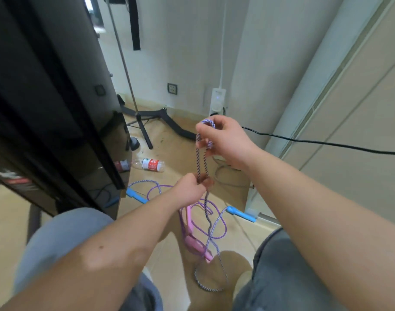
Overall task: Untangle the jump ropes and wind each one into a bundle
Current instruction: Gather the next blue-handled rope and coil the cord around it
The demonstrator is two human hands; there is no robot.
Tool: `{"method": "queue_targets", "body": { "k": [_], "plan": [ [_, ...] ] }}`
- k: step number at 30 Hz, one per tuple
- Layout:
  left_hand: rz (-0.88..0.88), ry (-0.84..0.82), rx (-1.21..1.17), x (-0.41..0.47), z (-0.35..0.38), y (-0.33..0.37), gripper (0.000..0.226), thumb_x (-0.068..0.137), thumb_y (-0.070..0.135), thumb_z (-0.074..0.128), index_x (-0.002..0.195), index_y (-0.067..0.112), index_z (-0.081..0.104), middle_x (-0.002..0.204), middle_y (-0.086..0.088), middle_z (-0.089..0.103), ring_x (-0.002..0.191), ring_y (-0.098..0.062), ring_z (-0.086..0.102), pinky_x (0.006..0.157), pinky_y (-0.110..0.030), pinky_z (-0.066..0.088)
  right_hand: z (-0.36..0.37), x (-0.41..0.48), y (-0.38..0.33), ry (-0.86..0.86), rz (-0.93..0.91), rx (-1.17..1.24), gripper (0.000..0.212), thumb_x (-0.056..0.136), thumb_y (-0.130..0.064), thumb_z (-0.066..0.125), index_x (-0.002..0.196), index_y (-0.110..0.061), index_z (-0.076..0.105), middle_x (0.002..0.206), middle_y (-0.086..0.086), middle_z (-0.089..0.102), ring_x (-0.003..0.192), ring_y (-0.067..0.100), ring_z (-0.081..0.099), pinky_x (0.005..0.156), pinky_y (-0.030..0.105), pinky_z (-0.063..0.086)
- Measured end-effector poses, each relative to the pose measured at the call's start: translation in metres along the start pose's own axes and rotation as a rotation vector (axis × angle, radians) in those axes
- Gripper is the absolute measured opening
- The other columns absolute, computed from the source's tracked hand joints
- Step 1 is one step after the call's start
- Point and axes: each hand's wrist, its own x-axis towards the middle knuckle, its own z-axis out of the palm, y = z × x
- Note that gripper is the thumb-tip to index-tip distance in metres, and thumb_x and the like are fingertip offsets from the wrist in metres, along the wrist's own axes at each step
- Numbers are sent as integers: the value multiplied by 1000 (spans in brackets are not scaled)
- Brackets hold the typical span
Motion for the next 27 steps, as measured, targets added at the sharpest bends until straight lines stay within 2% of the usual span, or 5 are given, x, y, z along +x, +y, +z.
{"method": "queue_targets", "body": {
  "k": [4,13,19,23,27],
  "plan": [
    [-9,114,-227,-21,-7,35,30,105,26,46,104,1,62,91,-16,69,63,-25,68,55,-34,60,-11,-13,-23,108,-32,-158,14,87,-22,72,100,-19,65,87,-2,65,78,13,62,62,33,53],
    [175,263,-531,-40,-31,131,23,102,22,41,92,10,57,75,-9,62,60,-25,65,56,-34,56,-40,-57,13,-359,308,-136,24,92,-49,66,110,-34,67,117,-11,72,117,8,61,96,38,48],
    [181,410,-755,-21,-58,166,17,104,22,40,93,14,51,79,-6,57,55,-13,61,42,-21,45,-49,-47,32,-367,193,-484,14,92,-25,63,80,-20,68,78,-1,73,74,12,64,86,48,57],
    [-78,50,-455,-15,-66,143,53,96,64,42,114,17,57,106,-3,63,98,-21,60,70,-36,57,-55,-33,28,-213,208,-292,28,101,-30,54,81,-13,59,68,3,65,68,21,63,74,43,57],
    [-162,-437,-97,-13,-44,101,81,87,83,22,119,22,66,111,10,70,98,-16,56,87,-37,42,-50,-9,10,-65,180,105,32,105,-32,48,79,-15,55,68,6,60,63,25,60,63,34,48]
  ]
}}
